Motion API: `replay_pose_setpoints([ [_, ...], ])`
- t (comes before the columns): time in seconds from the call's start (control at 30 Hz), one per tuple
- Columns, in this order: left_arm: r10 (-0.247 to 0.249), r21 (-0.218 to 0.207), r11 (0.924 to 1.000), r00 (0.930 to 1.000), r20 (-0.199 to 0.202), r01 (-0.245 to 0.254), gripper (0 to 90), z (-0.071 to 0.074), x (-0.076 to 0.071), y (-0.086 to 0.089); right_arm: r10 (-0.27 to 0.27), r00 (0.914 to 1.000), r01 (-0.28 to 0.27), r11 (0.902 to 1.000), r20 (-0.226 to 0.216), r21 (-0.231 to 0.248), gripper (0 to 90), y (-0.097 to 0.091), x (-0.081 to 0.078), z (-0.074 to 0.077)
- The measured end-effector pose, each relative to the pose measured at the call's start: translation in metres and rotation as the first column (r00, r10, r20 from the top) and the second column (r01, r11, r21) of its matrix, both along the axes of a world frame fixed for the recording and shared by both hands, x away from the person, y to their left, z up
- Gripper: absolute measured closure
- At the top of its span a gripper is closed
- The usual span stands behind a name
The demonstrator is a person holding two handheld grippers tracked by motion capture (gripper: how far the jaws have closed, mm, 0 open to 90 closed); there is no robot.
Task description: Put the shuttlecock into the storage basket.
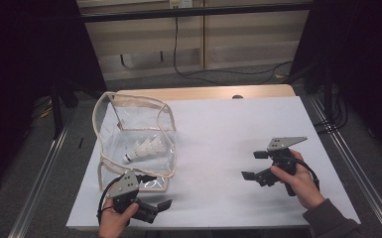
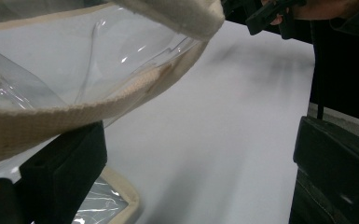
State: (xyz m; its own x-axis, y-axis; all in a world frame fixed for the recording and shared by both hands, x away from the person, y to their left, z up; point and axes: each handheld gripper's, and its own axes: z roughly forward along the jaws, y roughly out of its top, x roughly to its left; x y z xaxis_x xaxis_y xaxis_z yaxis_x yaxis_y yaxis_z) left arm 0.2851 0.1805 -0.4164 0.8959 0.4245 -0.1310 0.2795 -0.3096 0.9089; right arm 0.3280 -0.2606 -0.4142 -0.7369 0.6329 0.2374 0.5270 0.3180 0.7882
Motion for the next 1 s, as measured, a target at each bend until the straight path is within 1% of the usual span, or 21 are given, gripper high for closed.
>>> replay_pose_setpoints([
  [0.1, 0.001, -0.001, 1.0, 1.0, -0.002, -0.001, 2.9, 0.0, 0.0, 0.0, -0.007, 1.0, 0.007, 0.9998, 0.002, 0.017, 4.0, -0.004, -0.002, -0.001],
  [0.43, 0.001, 0.0, 1.0, 1.0, -0.002, -0.001, 2.9, 0.0, 0.0, 0.0, -0.006, 1.0, 0.006, 0.9996, -0.002, 0.026, 4.0, -0.014, -0.008, -0.01],
  [0.53, 0.002, -0.001, 1.0, 1.0, -0.002, -0.002, 2.9, 0.0, 0.0, 0.0, -0.022, 0.9998, 0.022, 0.9989, 0.002, 0.042, 4.0, -0.019, -0.009, -0.01],
  [0.63, 0.002, 0.0, 1.0, 1.0, -0.001, -0.002, 3.0, 0.0, 0.0, 0.0, -0.028, 0.9996, 0.028, 0.999, 0.009, 0.034, 4.0, -0.022, -0.01, -0.01],
  [0.8, 0.002, 0.0, 1.0, 1.0, -0.001, -0.002, 2.9, 0.0, 0.0, 0.0, -0.029, 0.9996, 0.029, 0.9991, 0.003, 0.03, 4.0, -0.025, -0.013, -0.013],
  [1.0, 0.002, 0.0, 1.0, 1.0, -0.002, -0.002, 3.0, 0.0, 0.0, 0.0, -0.028, 0.9994, 0.027, 0.999, 0.022, 0.034, 4.0, -0.029, -0.019, -0.015],
])
